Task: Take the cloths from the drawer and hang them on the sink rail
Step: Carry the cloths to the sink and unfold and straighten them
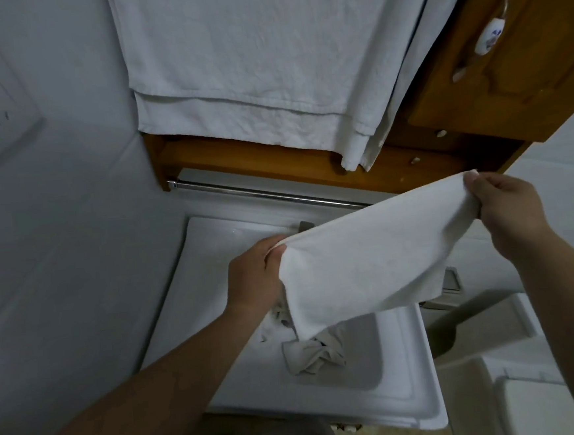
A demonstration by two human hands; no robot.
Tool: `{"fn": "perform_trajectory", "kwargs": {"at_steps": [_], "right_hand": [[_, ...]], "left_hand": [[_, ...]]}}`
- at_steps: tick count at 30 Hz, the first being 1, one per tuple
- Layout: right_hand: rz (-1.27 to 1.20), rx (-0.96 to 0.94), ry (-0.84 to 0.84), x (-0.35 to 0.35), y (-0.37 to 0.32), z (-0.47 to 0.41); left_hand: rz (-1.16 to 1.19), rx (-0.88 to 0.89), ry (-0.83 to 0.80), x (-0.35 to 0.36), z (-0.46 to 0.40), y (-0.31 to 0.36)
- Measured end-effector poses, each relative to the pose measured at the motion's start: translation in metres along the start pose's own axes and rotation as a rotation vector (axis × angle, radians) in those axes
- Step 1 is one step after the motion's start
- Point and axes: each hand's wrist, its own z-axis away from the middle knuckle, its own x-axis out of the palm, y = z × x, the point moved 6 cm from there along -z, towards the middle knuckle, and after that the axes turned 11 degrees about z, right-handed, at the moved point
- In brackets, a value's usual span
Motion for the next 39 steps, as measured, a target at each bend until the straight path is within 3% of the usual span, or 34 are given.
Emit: {"fn": "perform_trajectory", "kwargs": {"at_steps": [5, 11, 16, 18, 27, 32, 39], "right_hand": [[-0.017, -0.003, 0.03, 0.018, 0.006, 0.006], [-0.003, -0.017, -0.019, 0.041, 0.007, 0.012], [0.001, 0.1, 0.108, 0.05, 0.018, 0.014], [0.061, 0.112, 0.172, 0.055, 0.019, 0.018], [0.257, -0.288, 0.054, 0.125, -0.052, 0.079], [0.259, -0.384, 0.013, 0.146, -0.072, 0.108], [0.315, -0.508, -0.022, 0.159, -0.071, 0.131]], "left_hand": [[-0.103, 0.075, 0.056, -0.018, -0.021, 0.006], [0.173, -0.238, 0.077, -0.034, -0.05, -0.012], [0.557, -0.616, 0.008, -0.023, -0.048, -0.026], [0.586, -0.683, -0.047, -0.015, -0.04, -0.024], [0.677, -0.609, -0.098, 0.006, -0.036, 0.022], [0.715, -0.565, -0.135, 0.016, -0.029, 0.042], [0.754, -0.609, -0.034, 0.015, -0.021, 0.037]]}}
